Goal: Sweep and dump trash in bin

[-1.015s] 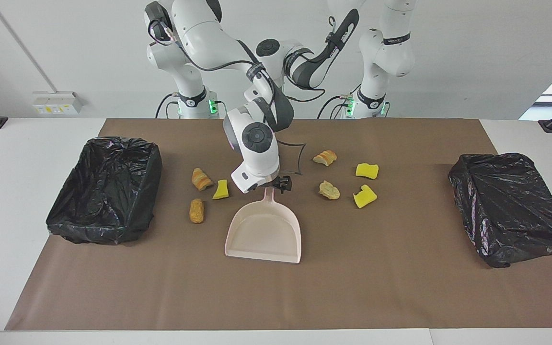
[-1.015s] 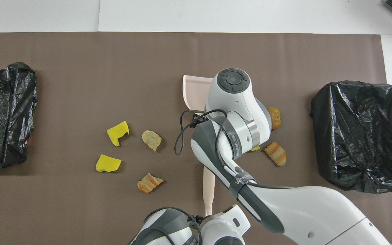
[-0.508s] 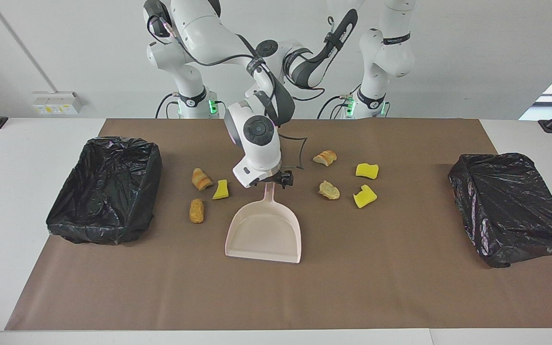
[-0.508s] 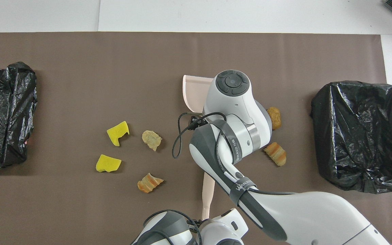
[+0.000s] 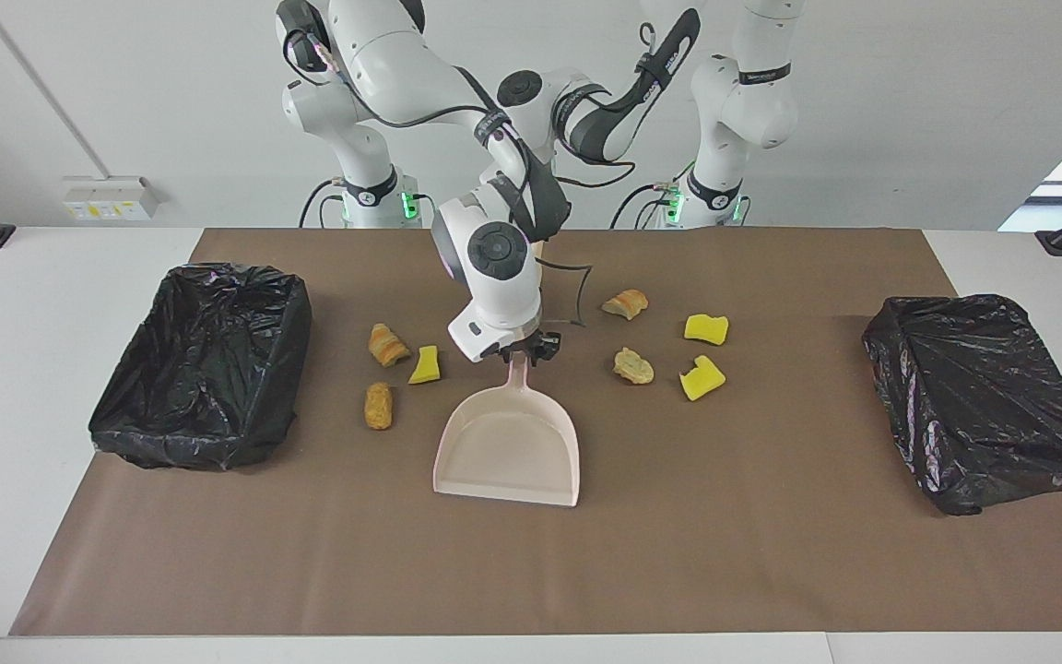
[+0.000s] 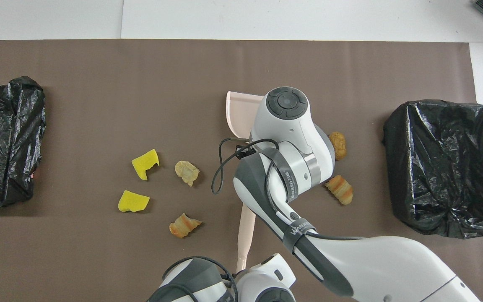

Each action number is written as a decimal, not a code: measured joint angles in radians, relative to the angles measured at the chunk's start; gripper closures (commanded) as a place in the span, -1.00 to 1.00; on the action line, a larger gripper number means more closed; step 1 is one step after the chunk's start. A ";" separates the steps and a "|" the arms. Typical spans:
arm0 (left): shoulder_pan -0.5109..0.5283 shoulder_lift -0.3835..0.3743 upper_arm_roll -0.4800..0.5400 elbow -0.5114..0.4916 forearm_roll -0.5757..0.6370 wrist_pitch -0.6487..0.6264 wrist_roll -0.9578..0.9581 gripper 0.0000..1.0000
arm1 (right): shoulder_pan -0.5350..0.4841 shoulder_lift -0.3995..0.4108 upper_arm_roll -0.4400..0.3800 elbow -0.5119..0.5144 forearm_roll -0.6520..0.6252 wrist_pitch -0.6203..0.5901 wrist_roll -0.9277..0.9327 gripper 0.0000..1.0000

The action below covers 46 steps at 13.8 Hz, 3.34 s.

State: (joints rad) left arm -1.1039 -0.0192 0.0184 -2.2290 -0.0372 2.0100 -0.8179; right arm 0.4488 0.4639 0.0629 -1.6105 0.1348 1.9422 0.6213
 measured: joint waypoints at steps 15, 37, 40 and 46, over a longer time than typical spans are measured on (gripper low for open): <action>0.511 -0.018 0.011 0.075 0.033 -0.091 0.154 1.00 | -0.074 -0.295 0.007 -0.127 -0.147 -0.241 -0.657 1.00; 0.535 -0.267 0.006 -0.268 -0.059 -0.075 0.484 1.00 | 0.077 -0.421 0.014 -0.582 -0.227 0.160 -1.100 1.00; 0.573 -0.203 0.008 -0.134 -0.059 -0.110 0.486 0.98 | 0.098 -0.388 0.014 -0.545 -0.228 0.169 -1.100 1.00; 0.655 -0.207 0.007 -0.022 -0.041 -0.253 0.441 1.00 | 0.100 -0.353 0.014 -0.404 -0.215 0.017 -1.025 1.00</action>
State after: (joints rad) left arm -0.4493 -0.2258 0.0257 -2.2509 -0.0786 1.7573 -0.3766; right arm 0.5485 0.1113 0.0765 -2.0149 -0.0801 1.9589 -0.4037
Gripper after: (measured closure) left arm 0.736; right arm 0.687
